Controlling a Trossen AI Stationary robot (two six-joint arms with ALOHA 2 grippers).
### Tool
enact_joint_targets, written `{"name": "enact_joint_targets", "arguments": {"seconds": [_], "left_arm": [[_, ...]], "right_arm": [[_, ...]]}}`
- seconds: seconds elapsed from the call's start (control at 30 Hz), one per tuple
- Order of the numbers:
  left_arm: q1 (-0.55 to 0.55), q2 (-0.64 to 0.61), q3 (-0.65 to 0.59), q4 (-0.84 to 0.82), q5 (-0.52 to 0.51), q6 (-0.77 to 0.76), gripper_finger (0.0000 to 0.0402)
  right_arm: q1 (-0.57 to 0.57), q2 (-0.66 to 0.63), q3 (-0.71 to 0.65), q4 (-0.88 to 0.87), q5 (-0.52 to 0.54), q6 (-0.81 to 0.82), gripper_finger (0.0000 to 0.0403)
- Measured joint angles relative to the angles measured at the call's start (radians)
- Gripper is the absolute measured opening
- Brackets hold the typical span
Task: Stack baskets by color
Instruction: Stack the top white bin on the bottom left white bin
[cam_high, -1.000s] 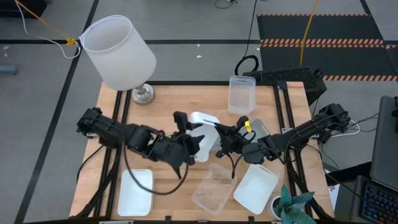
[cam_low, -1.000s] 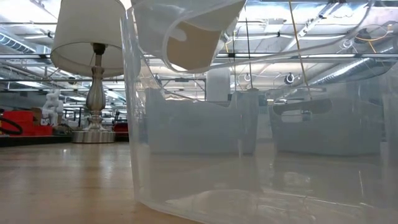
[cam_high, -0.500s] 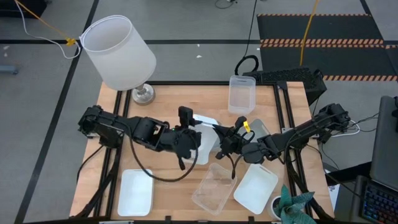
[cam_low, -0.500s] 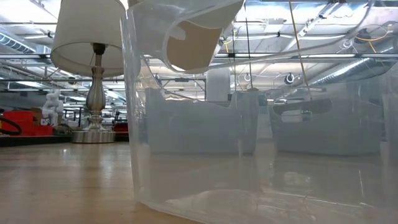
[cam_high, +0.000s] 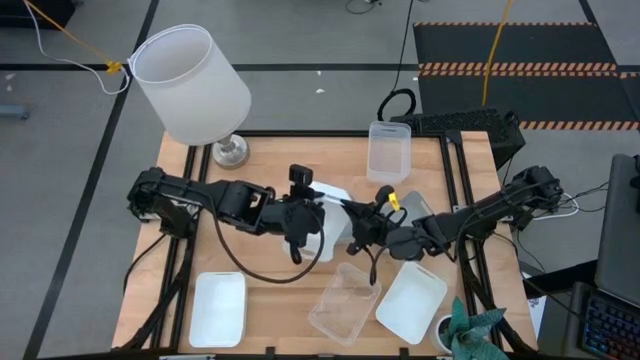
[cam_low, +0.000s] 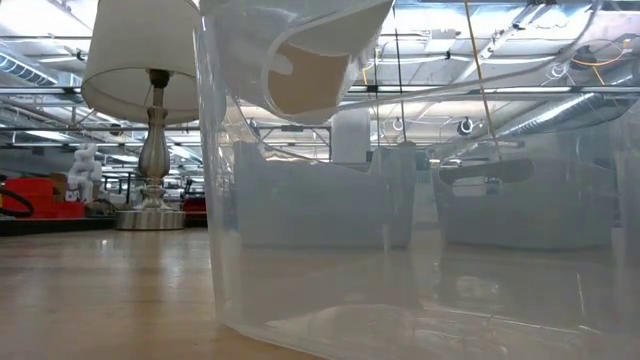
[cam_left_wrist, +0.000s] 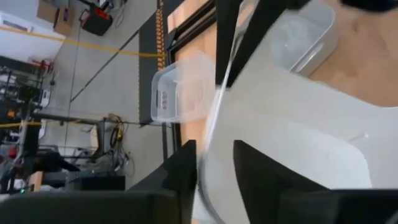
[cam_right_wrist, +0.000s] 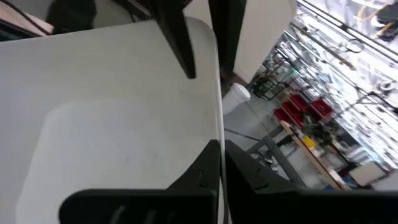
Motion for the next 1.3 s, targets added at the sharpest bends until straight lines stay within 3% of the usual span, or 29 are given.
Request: {"name": "enact_joint_targets", "arguments": {"seconds": [0.3, 0.57, 0.77, 0.97, 1.1, 1.3], "left_arm": [[-0.001, 0.0, 0.0, -0.005, 0.014, 0.012, 0.004], [0.004, 0.046, 0.0, -0.04, -0.058, 0.01, 0.0074], [-0.004, 0.061, 0.0, -0.037, -0.089, 0.014, 0.0012], [-0.026, 0.064, 0.0, -0.054, -0.117, 0.004, 0.0008], [-0.037, 0.05, -0.001, -0.102, -0.102, -0.033, 0.0006], [-0.04, -0.018, -0.002, -0.278, -0.048, -0.172, 0.0003]], "right_arm": [[-0.007, 0.0, 0.001, -0.01, -0.017, 0.007, 0.0], [-0.008, 0.0, 0.0, -0.021, -0.007, 0.005, 0.0], [-0.007, 0.0, -0.001, -0.031, -0.009, 0.004, 0.0001], [-0.006, 0.0, -0.001, -0.027, -0.016, 0.007, 0.0007], [0.017, -0.007, 0.0, -0.02, -0.019, -0.001, 0.0042], [0.07, -0.047, 0.002, -0.03, -0.06, -0.001, 0.0126]]}}
